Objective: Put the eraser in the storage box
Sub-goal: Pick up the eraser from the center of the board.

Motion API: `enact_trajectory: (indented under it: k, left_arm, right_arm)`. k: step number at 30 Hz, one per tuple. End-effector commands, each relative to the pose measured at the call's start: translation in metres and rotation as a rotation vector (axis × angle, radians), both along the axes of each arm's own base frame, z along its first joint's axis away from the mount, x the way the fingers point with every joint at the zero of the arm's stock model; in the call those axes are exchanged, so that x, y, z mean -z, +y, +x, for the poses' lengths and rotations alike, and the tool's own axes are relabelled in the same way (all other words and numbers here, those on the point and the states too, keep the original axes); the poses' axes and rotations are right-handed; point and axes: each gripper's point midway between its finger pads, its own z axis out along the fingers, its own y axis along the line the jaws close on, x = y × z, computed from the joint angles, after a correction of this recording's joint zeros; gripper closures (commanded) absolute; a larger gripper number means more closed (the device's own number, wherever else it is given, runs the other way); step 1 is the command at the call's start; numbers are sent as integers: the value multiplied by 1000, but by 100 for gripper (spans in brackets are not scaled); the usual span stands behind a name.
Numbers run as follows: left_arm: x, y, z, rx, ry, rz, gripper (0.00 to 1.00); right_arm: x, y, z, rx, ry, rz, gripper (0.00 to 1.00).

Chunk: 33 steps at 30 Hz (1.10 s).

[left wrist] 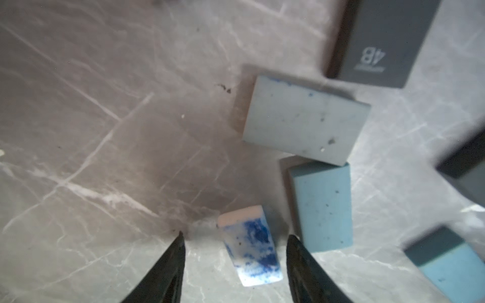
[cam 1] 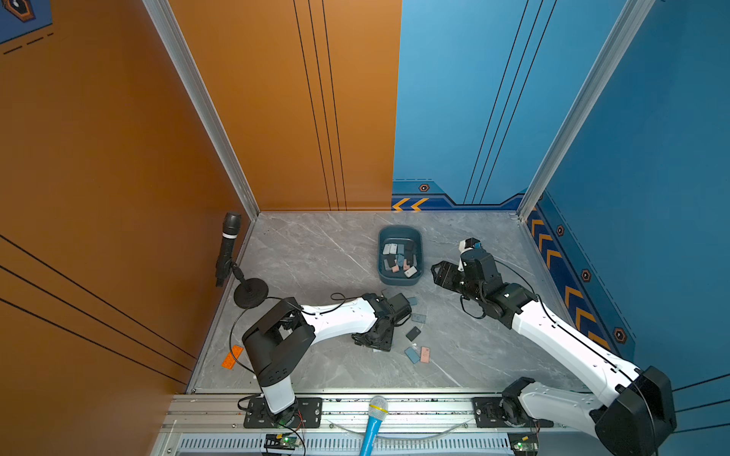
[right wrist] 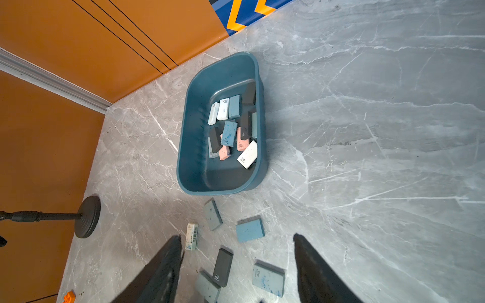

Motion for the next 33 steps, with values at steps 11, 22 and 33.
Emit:
enact_trajectory:
  k: [11, 22, 33]
  left_arm:
    - [14, 25, -17, -33, 37, 73, 64]
    - [4, 20, -18, -32, 32, 29, 80]
    - [-21, 21, -13, -30, -34, -26, 83]
  right_arm:
    - [-4, -4, 0, 20, -17, 23, 32]
    - [-2, -7, 4, 24, 8, 16, 32]
    - [-5, -13, -2, 45, 6, 21, 32]
